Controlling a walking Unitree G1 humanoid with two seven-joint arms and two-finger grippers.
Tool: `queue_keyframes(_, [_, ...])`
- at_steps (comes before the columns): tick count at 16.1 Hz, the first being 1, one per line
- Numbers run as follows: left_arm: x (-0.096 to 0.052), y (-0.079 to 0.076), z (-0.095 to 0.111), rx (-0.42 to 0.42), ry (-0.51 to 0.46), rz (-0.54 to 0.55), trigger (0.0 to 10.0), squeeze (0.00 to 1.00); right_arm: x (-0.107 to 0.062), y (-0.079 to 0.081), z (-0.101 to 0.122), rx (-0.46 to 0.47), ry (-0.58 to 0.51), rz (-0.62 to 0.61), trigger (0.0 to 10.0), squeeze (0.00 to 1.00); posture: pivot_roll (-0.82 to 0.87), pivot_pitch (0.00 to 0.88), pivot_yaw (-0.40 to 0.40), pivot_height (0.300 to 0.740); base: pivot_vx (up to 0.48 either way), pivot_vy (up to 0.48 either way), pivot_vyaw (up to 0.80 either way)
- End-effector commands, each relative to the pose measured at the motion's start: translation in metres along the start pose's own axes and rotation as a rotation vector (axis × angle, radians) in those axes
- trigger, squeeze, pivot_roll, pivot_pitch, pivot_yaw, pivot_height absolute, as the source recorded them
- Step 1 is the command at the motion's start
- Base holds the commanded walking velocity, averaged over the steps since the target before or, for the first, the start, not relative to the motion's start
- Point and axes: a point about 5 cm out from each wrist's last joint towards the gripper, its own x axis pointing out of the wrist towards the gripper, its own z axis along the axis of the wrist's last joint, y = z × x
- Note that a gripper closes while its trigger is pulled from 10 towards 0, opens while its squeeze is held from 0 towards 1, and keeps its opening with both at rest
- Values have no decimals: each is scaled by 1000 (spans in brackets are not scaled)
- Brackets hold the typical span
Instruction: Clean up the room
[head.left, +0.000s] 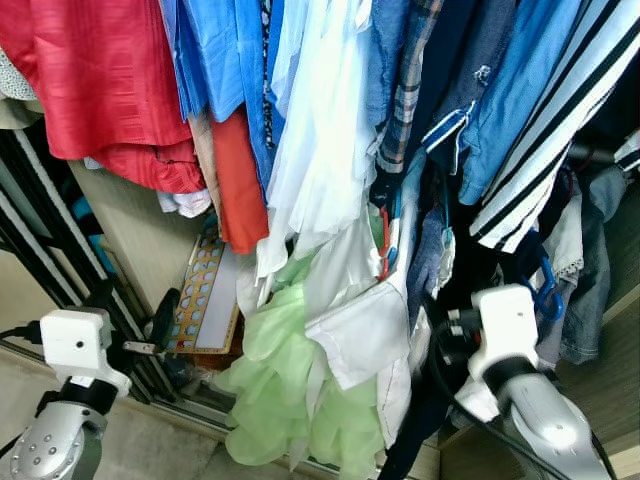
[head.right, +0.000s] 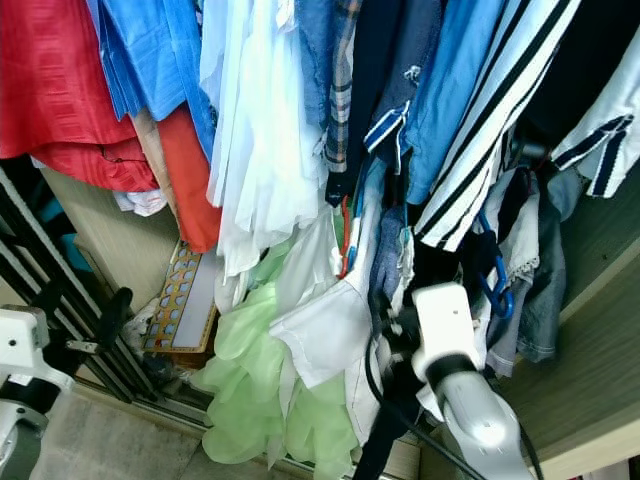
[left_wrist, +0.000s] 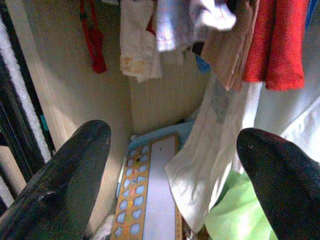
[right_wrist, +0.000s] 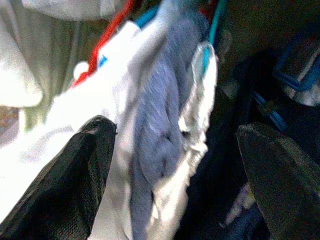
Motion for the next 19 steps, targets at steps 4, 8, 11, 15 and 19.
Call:
queue_keyframes(4, [9,3,-8,39,29,26,10000,0,4,-1,-3,5,0,-57,10000,0,36,0,-27,740,0,0,0])
queue_keyframes(8, [29,-1,-12,31,45,-26,10000,0,12,-2,0,22,-24,-107,10000,0,4,0,-12,740,0,0,541])
queue_keyframes(11, [35,-2,-17,-18,58,-43,10000,0,16,-8,-4,75,2,-155,10000,0,-8,0,-14,740,0,0,0])
queue_keyframes(15, [40,-13,-35,-27,88,-66,10000,0,28,-1,-19,89,49,-168,10000,0,8,0,-27,740,0,0,0])
queue_keyframes(19, [54,-3,-27,-38,62,-66,10000,0,45,3,-3,63,-15,-144,10000,0,23,0,-28,740,0,0,0])
